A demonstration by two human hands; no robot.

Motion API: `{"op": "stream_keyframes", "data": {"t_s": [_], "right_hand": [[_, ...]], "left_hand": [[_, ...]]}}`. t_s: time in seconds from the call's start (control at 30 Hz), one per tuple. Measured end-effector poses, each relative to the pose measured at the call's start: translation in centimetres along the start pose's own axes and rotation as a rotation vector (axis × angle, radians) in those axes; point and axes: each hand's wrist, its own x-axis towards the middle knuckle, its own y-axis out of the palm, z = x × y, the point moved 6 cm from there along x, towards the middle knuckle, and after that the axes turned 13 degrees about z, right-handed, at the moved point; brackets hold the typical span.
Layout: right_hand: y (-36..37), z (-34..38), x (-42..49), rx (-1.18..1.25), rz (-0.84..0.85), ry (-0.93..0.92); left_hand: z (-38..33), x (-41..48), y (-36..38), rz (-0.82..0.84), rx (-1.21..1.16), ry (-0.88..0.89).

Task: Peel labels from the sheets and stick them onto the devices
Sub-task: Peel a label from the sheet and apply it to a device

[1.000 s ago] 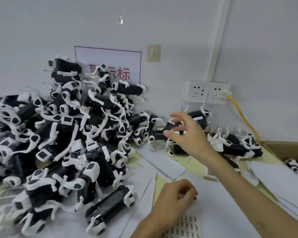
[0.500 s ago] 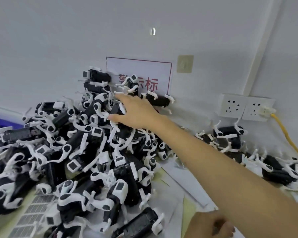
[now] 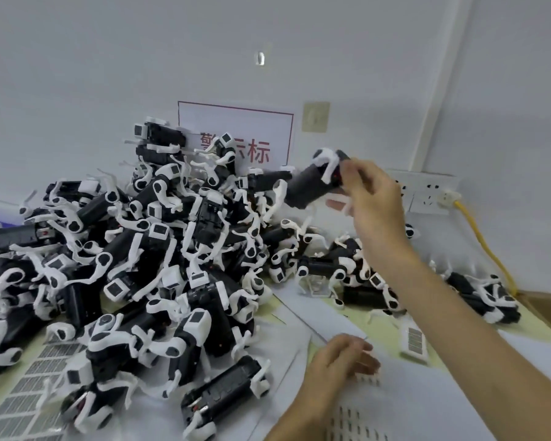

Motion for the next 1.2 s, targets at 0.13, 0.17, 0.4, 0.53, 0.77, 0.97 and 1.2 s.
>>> {"op": "stream_keyframes", "data": {"t_s": [0.13,0.17,0.4,0.53,0.77,0.97,1.2], "right_hand": [[-6.4,-4.3,-8.3,0.265,0.069,0.187],[-7.4,-5.6,-10.6,0.314,0.08,0.24],[-9.1,-10.8,-19.8,0.461,0.135,0.39],[-7.9,-10.4,-20.1,0.276,0.158,0.37],[-5.6,-9.2,-21.3,0.054,0.243,0.358],[-6.4,-9.0,-21.4,0.033,0.165,0.345],[-8.1,-9.7,-21.8,0.075,0.098,0.387]], "left_hand": [[-0.1,0.1,-1.1,-0.019,-0.453,0.034],[0.2,0.1,-1.2,0.002,-0.572,0.035],[0.6,0.1,-0.3,-0.059,-0.651,0.025],[0.6,0.3,-0.7,-0.078,-0.593,0.093],[1.2,0.2,-0.4,-0.048,-0.515,0.07],[1.3,0.3,1.0,-0.001,-0.363,0.08],[0.8,-0.3,2.7,0.076,-0.069,0.097]]}}
